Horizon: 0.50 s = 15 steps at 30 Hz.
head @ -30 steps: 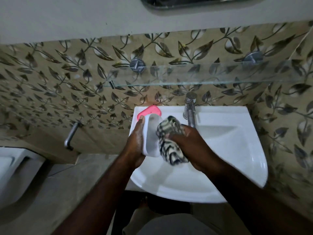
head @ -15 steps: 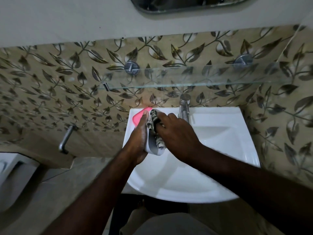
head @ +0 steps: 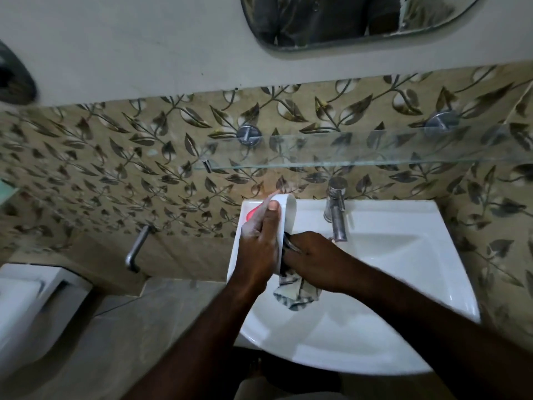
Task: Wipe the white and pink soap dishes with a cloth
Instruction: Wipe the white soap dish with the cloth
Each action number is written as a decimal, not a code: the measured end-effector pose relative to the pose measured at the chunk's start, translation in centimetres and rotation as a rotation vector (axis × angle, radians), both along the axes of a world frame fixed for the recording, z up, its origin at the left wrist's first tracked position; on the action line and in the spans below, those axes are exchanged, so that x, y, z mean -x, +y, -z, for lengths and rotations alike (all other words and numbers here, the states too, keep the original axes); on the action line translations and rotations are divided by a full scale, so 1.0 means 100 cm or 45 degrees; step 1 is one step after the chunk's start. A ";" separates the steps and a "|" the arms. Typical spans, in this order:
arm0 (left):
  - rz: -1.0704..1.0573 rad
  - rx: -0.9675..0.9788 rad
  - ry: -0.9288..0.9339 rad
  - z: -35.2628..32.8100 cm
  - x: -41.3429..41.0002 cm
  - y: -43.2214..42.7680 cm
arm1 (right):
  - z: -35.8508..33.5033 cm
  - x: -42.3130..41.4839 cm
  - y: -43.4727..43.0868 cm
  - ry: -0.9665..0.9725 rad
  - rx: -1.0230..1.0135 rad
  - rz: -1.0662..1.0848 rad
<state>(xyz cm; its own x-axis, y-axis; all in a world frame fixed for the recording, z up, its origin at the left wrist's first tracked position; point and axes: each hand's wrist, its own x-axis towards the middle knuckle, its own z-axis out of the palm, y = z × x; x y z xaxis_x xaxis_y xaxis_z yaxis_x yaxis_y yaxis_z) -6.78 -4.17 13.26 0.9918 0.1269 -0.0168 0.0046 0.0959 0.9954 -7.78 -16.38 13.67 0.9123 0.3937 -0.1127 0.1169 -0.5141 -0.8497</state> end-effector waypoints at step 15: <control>0.178 -0.063 -0.153 -0.008 -0.005 -0.005 | -0.007 -0.001 -0.017 0.790 -1.645 0.673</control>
